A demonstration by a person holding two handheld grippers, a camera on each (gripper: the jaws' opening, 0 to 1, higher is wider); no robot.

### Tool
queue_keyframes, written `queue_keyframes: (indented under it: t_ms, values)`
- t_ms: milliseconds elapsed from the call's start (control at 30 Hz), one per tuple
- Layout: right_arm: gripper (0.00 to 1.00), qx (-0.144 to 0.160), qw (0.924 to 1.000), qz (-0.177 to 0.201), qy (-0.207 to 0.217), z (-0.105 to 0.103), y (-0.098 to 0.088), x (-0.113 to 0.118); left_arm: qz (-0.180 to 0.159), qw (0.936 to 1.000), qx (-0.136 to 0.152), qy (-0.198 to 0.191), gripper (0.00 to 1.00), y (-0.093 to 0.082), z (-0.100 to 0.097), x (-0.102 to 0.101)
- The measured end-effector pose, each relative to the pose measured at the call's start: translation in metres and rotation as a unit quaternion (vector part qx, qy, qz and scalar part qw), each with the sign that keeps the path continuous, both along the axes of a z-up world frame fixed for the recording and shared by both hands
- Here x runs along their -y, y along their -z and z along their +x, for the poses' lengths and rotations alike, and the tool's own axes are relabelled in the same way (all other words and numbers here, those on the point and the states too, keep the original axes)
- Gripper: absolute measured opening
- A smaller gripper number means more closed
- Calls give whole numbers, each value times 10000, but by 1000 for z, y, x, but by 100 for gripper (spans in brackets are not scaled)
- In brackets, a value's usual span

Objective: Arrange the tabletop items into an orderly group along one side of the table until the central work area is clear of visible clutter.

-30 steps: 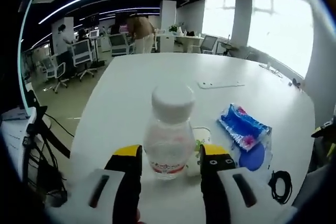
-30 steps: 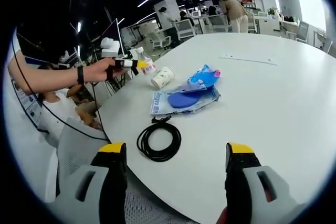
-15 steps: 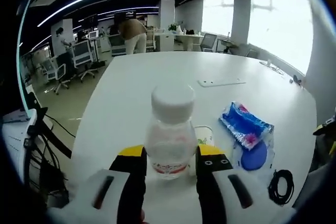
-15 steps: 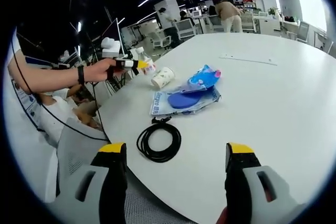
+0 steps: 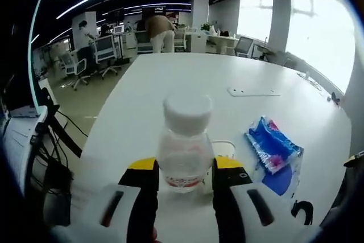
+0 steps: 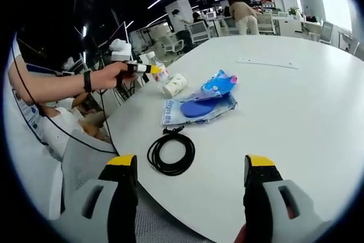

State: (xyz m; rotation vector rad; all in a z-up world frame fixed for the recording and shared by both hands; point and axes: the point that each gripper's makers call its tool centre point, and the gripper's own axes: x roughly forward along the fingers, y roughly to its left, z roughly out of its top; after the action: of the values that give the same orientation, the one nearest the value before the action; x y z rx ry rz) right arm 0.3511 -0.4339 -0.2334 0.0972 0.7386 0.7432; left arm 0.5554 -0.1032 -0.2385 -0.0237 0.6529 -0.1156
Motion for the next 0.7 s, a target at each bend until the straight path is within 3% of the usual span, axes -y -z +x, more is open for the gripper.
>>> queue_keyframes:
  t_ms: [700]
  values:
    - [76,-8,10000,61,73,-3,1,3,-192,9992,-126,-322,37,2,-3,1]
